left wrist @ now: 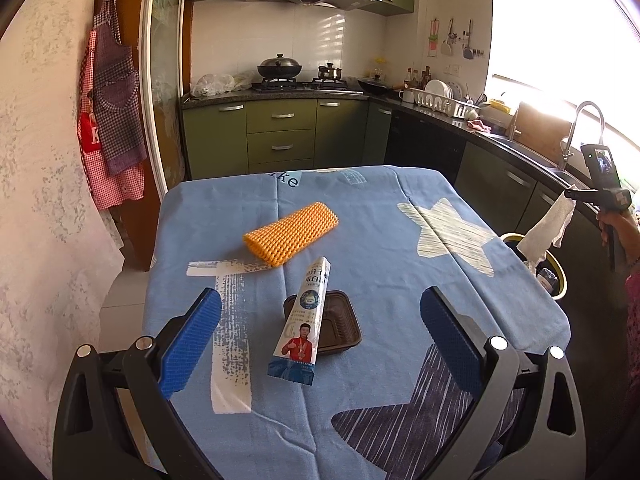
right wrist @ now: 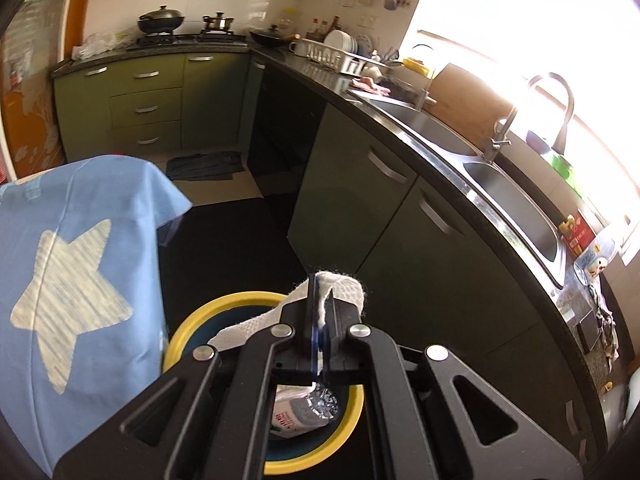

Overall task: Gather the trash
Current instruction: 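Carry the tissue to the bin and release it from the right gripper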

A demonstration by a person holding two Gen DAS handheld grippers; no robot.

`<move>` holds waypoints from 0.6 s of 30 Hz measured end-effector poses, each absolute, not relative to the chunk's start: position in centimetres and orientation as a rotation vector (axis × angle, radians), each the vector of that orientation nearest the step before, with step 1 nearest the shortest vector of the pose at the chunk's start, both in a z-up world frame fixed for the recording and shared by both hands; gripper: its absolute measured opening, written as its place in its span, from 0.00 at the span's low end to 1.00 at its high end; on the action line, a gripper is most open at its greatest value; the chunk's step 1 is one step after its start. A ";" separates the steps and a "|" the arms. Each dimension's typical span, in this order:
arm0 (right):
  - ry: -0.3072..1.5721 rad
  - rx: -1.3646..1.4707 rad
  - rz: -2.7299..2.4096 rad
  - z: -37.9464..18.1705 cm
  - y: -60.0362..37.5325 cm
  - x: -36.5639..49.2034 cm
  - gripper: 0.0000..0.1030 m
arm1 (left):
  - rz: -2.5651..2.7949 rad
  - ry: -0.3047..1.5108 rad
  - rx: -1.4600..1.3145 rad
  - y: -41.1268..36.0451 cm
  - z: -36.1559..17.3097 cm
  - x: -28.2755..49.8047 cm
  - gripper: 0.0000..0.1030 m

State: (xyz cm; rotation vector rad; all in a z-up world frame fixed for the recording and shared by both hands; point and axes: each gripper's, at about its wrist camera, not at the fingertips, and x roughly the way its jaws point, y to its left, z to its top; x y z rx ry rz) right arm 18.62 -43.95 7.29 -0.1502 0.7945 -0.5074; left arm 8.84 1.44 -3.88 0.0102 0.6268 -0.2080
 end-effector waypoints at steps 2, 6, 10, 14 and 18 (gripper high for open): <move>0.789 -0.136 -0.520 7.3 -44.9 18.7 0.01 | -0.205 0.630 0.009 1.4 -4.0 9.0 0.95; 0.830 -0.125 -0.522 6.3 -45.7 18.7 0.01 | -0.208 0.635 0.007 1.3 -4.1 9.4 0.95; 0.933 -0.113 -0.485 3.1 -45.8 19.1 0.09 | -0.220 0.644 0.010 1.0 -4.3 9.7 0.95; 0.990 -0.108 -0.464 1.1 -45.5 19.0 0.39 | -0.233 0.650 0.022 0.5 -4.5 9.8 0.95; 0.941 -0.089 -0.460 2.2 -44.5 17.6 0.42 | -0.236 0.651 0.026 0.5 -4.5 9.8 0.95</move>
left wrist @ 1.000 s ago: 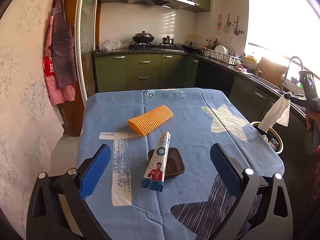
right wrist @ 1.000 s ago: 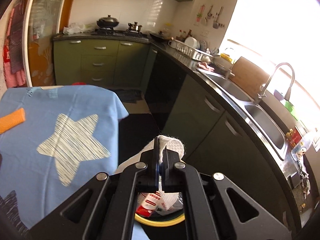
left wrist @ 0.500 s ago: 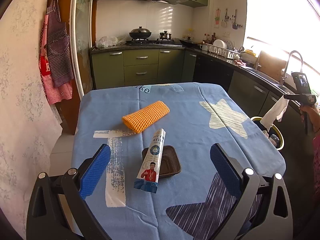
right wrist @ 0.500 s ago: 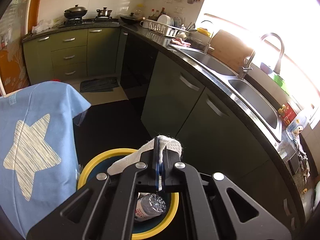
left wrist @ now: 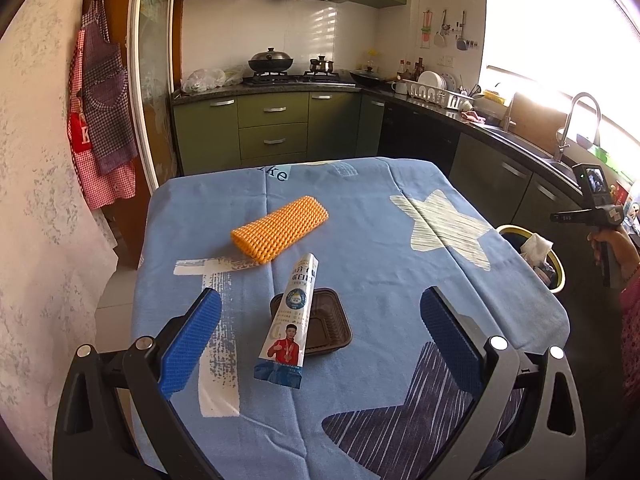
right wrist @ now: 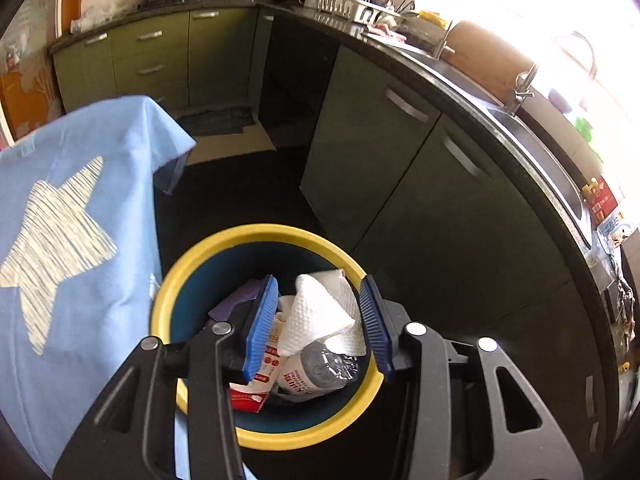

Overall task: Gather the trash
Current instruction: 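Grasp the toothpaste tube with the left gripper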

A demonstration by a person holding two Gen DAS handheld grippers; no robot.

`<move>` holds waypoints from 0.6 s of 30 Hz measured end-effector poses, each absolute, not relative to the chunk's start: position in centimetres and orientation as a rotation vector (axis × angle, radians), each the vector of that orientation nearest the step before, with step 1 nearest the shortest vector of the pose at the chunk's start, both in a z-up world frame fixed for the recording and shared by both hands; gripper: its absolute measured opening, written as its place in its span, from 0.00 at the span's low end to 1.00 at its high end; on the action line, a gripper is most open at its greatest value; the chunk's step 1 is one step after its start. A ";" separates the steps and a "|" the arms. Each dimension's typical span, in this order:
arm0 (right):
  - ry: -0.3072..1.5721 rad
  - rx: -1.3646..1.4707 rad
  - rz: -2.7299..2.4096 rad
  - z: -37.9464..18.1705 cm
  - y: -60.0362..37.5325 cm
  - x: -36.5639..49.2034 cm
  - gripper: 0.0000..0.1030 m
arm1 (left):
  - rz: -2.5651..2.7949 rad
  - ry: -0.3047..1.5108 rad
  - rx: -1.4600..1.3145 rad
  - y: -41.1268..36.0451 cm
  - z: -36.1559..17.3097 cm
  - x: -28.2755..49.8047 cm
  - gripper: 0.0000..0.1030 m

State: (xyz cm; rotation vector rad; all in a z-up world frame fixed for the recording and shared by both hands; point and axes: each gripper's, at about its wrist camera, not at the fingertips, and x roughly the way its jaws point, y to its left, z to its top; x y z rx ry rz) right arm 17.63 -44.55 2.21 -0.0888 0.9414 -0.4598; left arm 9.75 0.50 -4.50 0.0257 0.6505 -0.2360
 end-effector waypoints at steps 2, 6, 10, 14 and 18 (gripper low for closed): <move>0.909 -0.095 -0.446 3.1 -43.6 16.8 0.44 | -0.239 0.654 0.022 0.5 -4.6 9.8 0.95; 0.867 -0.096 -0.400 4.1 -41.6 15.2 0.44 | -0.266 0.678 0.012 0.4 -5.6 10.4 0.95; 0.832 -0.087 -0.337 4.4 -39.0 13.3 0.46 | -0.308 0.709 0.030 0.0 -7.0 11.1 0.95; 0.824 -0.079 -0.262 3.8 -36.2 11.7 0.48 | -0.330 0.737 0.092 -0.5 -8.2 12.4 0.95; 0.836 -0.088 -0.198 3.1 -33.6 11.0 0.49 | -0.325 0.771 0.133 -0.3 -9.2 14.5 0.95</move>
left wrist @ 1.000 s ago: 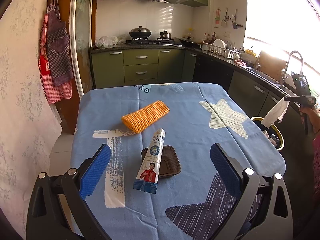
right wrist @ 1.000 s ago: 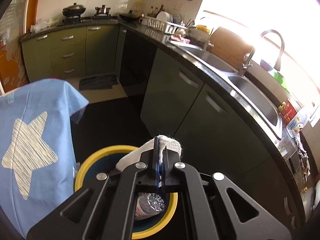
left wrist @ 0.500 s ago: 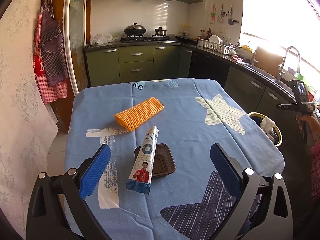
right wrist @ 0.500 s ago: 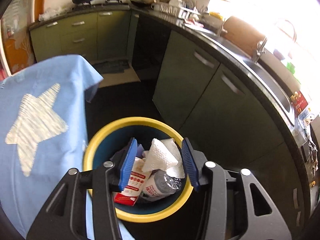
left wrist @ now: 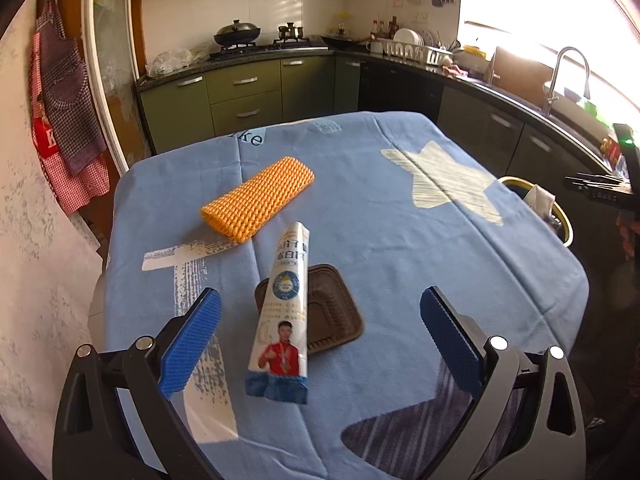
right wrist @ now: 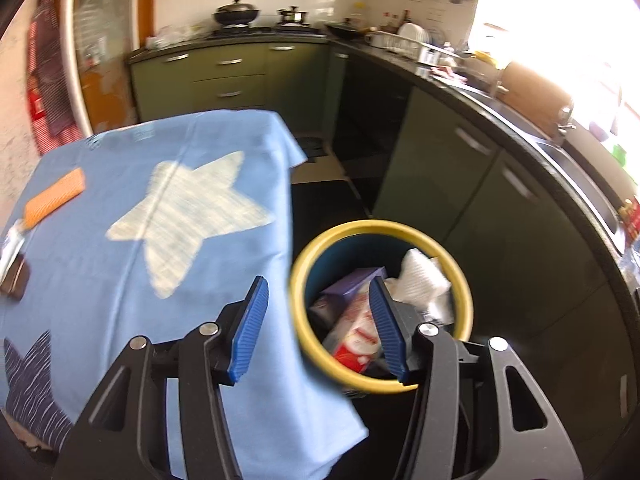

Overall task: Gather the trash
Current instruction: 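Grasp the toothpaste tube with the left gripper, then carry the toothpaste tube over the bin and open the left gripper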

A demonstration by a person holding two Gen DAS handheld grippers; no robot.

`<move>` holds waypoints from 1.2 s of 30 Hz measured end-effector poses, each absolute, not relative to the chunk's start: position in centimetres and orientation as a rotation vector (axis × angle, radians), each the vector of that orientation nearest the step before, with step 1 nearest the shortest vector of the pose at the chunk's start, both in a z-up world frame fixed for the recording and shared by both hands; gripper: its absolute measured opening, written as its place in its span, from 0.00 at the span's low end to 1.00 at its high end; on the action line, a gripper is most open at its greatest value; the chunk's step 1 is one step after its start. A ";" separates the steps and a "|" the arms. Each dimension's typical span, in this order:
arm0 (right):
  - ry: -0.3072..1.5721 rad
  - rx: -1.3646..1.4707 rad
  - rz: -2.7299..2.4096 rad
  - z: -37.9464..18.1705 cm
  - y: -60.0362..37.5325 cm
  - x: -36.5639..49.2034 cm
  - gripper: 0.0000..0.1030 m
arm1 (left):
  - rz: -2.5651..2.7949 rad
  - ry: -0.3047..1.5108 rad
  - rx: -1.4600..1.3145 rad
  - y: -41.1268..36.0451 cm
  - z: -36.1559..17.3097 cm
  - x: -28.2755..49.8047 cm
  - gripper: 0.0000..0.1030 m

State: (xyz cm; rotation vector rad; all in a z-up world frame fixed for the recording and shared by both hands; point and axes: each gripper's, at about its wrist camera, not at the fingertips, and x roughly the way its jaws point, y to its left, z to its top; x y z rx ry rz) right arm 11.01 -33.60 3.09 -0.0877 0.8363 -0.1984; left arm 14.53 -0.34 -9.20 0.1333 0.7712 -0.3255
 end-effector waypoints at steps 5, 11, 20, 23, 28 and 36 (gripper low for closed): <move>0.838 -0.096 -0.158 2.5 -31.5 10.8 0.49 | -0.329 0.854 0.103 0.4 -10.6 17.8 0.77; 0.842 -0.084 -0.132 2.0 -30.8 11.0 0.50 | -0.296 0.899 0.139 0.9 -11.7 18.9 0.67; 0.861 -0.066 -0.102 1.0 -30.4 11.7 0.50 | -0.293 0.955 0.188 0.5 -13.1 19.2 0.48; 0.865 -0.061 -0.099 0.8 -30.5 11.7 0.50 | -0.295 0.965 0.199 0.2 -13.2 19.2 0.38; 0.864 -0.051 -0.098 0.7 -30.7 11.6 0.51 | -0.283 0.970 0.199 0.1 -13.3 19.3 0.29; 0.852 -0.036 -0.094 0.9 -30.9 11.3 0.51 | -0.281 0.934 0.218 0.0 -11.8 18.4 0.25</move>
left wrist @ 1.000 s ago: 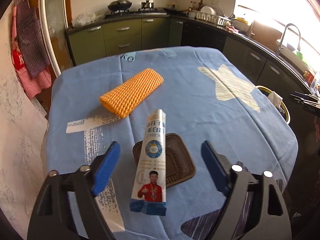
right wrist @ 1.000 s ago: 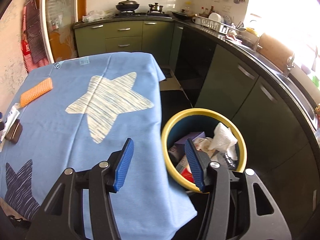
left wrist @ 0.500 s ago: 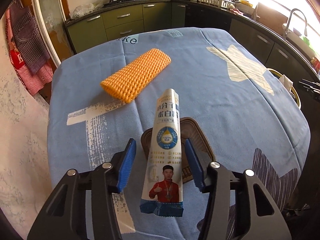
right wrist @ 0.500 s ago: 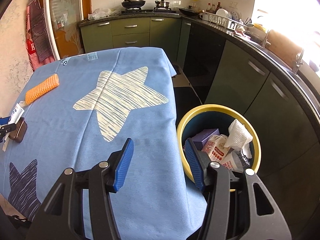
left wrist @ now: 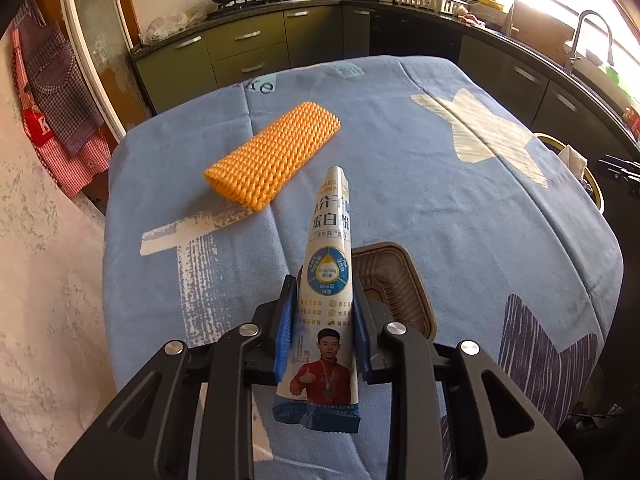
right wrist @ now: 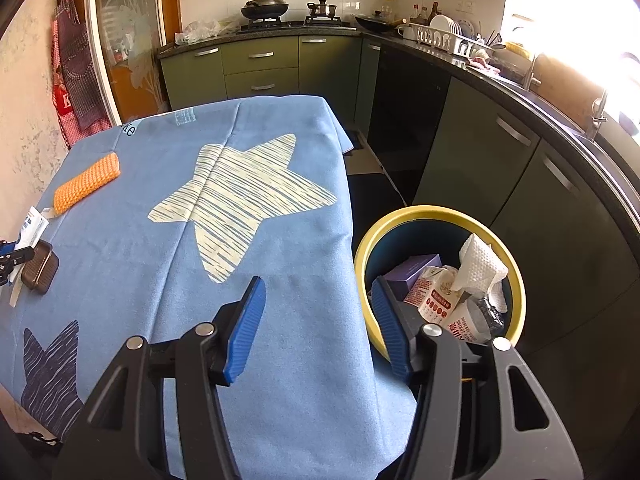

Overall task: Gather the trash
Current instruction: 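Carry the toothpaste tube over the bin and open the left gripper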

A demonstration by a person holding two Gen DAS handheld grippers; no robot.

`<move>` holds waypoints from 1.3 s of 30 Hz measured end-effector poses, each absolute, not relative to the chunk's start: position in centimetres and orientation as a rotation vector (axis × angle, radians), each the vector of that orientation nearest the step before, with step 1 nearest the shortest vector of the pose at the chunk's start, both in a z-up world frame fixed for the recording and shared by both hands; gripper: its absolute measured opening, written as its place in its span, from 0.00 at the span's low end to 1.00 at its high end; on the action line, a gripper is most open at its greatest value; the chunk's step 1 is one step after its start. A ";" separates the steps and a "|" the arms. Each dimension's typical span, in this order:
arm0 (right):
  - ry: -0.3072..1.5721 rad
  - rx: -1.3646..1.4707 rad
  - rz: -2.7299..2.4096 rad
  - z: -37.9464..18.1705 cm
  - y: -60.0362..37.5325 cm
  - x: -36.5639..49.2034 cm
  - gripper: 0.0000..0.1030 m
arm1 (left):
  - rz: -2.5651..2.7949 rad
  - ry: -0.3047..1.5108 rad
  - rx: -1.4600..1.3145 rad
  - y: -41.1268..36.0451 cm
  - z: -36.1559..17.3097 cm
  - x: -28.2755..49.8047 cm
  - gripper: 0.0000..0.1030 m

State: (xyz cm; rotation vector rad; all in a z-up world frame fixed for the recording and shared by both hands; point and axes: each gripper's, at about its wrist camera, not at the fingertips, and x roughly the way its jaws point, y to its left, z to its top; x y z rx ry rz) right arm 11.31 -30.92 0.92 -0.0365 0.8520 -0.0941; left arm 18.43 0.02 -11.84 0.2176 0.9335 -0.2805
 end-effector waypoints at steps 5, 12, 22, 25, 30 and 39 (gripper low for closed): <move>0.839 -0.023 -0.100 1.1 -31.4 10.9 0.51 | -0.289 0.883 0.235 -0.4 -9.6 17.6 0.25; 0.817 0.004 -0.149 1.9 -33.5 9.5 0.51 | -0.392 0.815 0.280 -4.1 -6.3 16.5 0.25; 0.776 0.104 -0.314 2.6 -41.0 4.2 0.53 | -0.637 0.755 0.379 -17.0 -3.3 18.0 0.25; 0.774 0.142 -0.345 2.2 -43.0 2.8 0.53 | -0.734 0.757 0.413 -22.8 -2.8 18.6 0.25; 0.776 0.207 -0.387 1.2 -46.6 1.0 0.53 | -0.880 0.758 0.456 -33.0 -2.5 19.5 0.25; 0.780 0.271 -0.420 0.0 -50.2 -1.0 0.53 | -0.942 0.835 0.487 -47.9 -6.7 23.2 0.25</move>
